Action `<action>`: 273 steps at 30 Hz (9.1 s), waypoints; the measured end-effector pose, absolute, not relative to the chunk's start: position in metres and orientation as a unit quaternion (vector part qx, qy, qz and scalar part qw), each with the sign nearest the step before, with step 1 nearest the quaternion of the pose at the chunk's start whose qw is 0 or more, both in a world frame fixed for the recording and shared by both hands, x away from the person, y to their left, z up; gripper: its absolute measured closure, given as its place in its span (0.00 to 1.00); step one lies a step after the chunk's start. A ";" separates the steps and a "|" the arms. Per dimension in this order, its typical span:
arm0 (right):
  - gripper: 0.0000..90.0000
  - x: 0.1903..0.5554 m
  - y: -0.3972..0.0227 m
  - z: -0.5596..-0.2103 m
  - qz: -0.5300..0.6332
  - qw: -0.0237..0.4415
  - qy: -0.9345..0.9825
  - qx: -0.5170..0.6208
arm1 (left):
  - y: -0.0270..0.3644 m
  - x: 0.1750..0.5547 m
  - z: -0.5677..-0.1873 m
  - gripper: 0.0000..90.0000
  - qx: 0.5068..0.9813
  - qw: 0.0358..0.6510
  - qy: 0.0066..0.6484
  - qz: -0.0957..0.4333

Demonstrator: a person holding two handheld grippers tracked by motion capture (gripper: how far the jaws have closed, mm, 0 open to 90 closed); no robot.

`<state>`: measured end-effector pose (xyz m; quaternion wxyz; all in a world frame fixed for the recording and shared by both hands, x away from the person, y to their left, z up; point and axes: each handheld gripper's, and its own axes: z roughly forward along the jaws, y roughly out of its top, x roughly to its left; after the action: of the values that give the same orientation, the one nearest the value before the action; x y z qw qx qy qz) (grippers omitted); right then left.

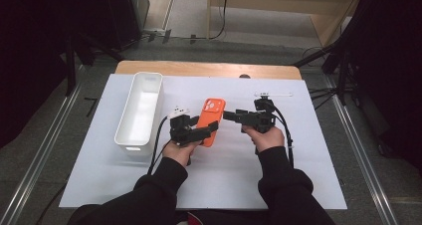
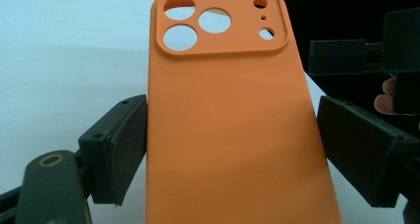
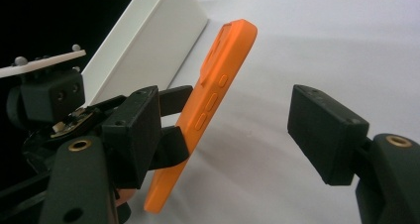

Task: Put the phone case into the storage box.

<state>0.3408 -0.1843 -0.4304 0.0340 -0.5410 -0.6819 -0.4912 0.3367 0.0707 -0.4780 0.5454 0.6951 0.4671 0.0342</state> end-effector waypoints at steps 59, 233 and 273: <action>0.75 0.386 -0.161 -0.426 -0.476 0.086 -0.627 -0.611 | 0.066 0.332 -0.477 0.16 0.695 0.555 0.455 0.046; 0.83 0.338 -0.133 -0.415 -0.526 -0.028 -0.675 -0.517 | 0.062 0.355 -0.433 0.00 0.782 0.467 0.409 0.049; 0.80 0.333 -0.127 -0.415 -0.538 -0.013 -0.669 -0.512 | 0.065 0.352 -0.428 0.17 0.784 0.465 0.406 0.071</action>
<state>0.3334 -0.1272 -0.4149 -0.0131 -0.5123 -0.6694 -0.5378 0.3517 0.0653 -0.4284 0.4646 0.7836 0.4063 0.0711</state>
